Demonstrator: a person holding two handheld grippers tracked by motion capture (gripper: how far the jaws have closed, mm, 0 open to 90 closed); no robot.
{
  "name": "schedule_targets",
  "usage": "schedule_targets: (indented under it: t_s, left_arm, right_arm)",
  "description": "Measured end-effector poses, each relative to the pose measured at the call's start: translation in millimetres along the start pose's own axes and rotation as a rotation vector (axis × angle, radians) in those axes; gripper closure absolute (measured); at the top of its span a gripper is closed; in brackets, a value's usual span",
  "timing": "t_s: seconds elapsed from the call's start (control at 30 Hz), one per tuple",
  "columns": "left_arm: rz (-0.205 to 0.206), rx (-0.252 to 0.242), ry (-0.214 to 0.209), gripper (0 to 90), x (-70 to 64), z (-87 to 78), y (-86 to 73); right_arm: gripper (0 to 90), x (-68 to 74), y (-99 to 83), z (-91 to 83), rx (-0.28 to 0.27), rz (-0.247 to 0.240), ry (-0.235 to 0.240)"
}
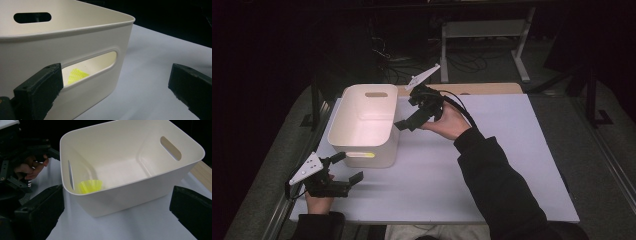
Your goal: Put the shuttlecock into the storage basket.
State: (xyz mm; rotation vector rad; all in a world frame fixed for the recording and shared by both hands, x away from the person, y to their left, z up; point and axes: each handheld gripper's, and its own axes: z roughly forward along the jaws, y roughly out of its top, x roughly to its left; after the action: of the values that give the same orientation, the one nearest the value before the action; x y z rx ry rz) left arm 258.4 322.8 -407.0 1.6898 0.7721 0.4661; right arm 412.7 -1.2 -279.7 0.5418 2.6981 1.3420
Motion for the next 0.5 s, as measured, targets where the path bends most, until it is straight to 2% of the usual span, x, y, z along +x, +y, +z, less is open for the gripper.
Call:
schedule_targets:
  t_s: [0.5]
  left_arm:
    - [0.001,0.001,-0.003,0.0,0.0,0.2,0.0]
  right_arm:
    - [0.0,-3.9,-18.2,-13.0,-0.023,0.018,-0.024]
